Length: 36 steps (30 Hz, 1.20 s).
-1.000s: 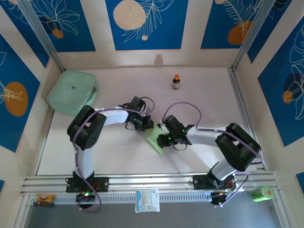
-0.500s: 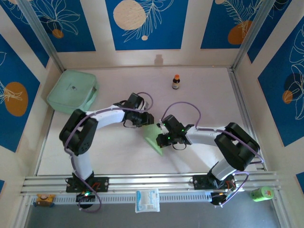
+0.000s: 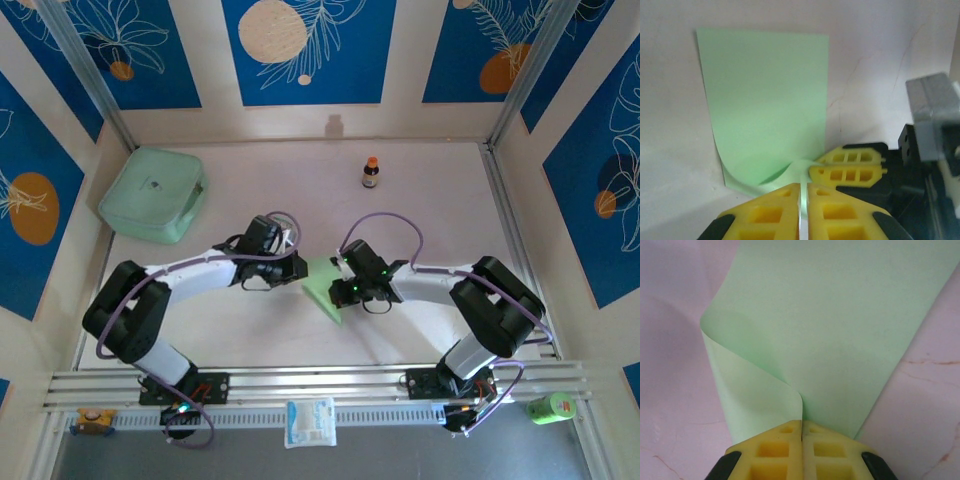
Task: Fold a paper plane with a square sheet of paper (pick it up from the middle)
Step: Third fold the triangle at the center of the table.
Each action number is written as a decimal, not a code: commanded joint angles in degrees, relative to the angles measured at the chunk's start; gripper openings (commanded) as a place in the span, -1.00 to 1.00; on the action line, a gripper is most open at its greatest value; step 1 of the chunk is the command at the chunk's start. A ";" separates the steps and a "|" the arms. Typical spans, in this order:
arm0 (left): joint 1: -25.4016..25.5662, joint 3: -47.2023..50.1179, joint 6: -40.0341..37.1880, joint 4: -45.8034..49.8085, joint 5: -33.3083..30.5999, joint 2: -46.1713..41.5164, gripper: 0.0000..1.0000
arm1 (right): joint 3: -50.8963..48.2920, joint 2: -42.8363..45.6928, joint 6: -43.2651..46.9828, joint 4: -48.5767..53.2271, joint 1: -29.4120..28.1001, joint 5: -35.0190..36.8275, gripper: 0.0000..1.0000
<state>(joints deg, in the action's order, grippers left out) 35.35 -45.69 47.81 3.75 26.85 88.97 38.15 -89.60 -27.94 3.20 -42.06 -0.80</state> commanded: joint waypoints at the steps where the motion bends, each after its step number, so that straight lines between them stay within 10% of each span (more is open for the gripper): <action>1: 1.41 2.60 4.53 -8.31 3.85 -0.92 -0.76 | -0.43 0.48 -0.17 0.95 0.88 1.07 -1.00; 20: 3.93 10.86 15.82 -29.50 8.06 7.10 -0.83 | -1.08 0.36 -0.88 0.88 1.02 0.49 -1.00; 36: 3.92 10.50 14.94 -29.07 7.72 9.49 -0.78 | -0.99 -0.04 -0.88 0.88 1.04 0.51 -1.00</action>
<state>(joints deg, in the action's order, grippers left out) 38.94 -35.11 63.11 -24.67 33.91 97.71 38.13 -89.58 -28.18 3.07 -41.32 -0.82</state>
